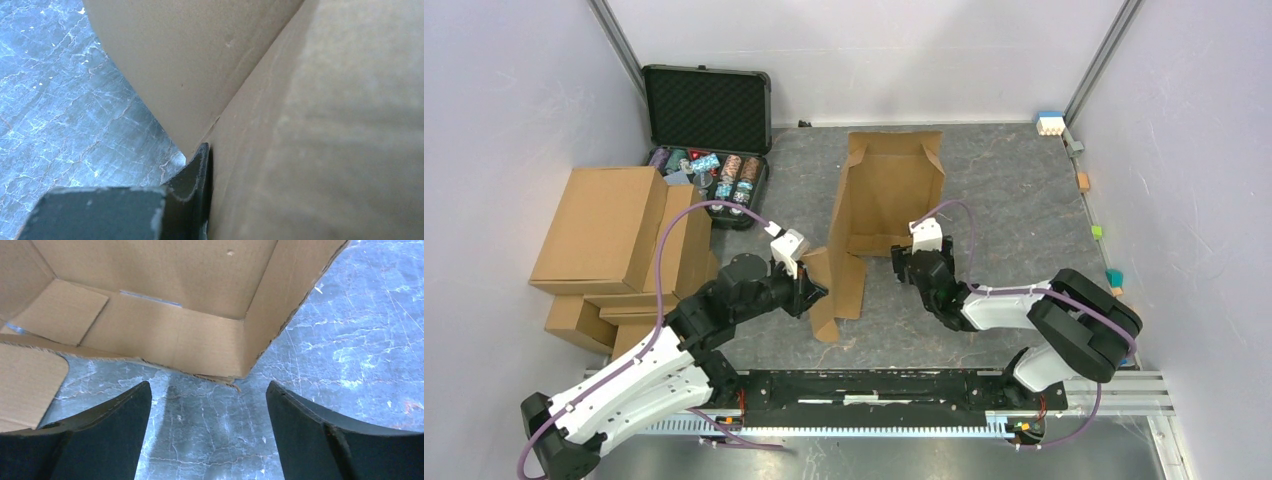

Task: Fold the paper box

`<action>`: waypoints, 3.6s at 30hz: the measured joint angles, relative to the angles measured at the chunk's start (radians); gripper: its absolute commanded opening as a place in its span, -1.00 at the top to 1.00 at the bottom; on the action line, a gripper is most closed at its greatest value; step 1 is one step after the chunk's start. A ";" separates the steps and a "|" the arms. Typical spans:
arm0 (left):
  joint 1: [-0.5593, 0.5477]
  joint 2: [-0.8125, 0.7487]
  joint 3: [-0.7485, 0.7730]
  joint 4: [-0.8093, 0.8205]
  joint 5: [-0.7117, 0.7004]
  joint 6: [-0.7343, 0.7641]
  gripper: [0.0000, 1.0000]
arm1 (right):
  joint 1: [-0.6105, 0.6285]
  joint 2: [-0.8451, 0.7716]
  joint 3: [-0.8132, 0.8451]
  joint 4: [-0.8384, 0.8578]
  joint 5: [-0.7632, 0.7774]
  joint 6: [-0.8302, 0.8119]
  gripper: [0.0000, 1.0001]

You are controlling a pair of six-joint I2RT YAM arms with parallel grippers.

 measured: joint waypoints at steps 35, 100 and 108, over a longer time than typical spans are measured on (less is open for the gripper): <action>0.000 0.092 0.002 0.077 0.069 0.001 0.82 | -0.159 0.414 0.364 0.227 -0.342 -0.114 -0.55; 0.001 -0.011 -0.041 0.011 -0.037 -0.077 0.78 | -0.034 0.721 0.826 -0.002 -0.640 0.342 1.00; 0.001 -0.020 -0.048 0.009 -0.038 -0.079 0.78 | -0.012 0.744 0.872 -0.048 -0.664 0.431 1.00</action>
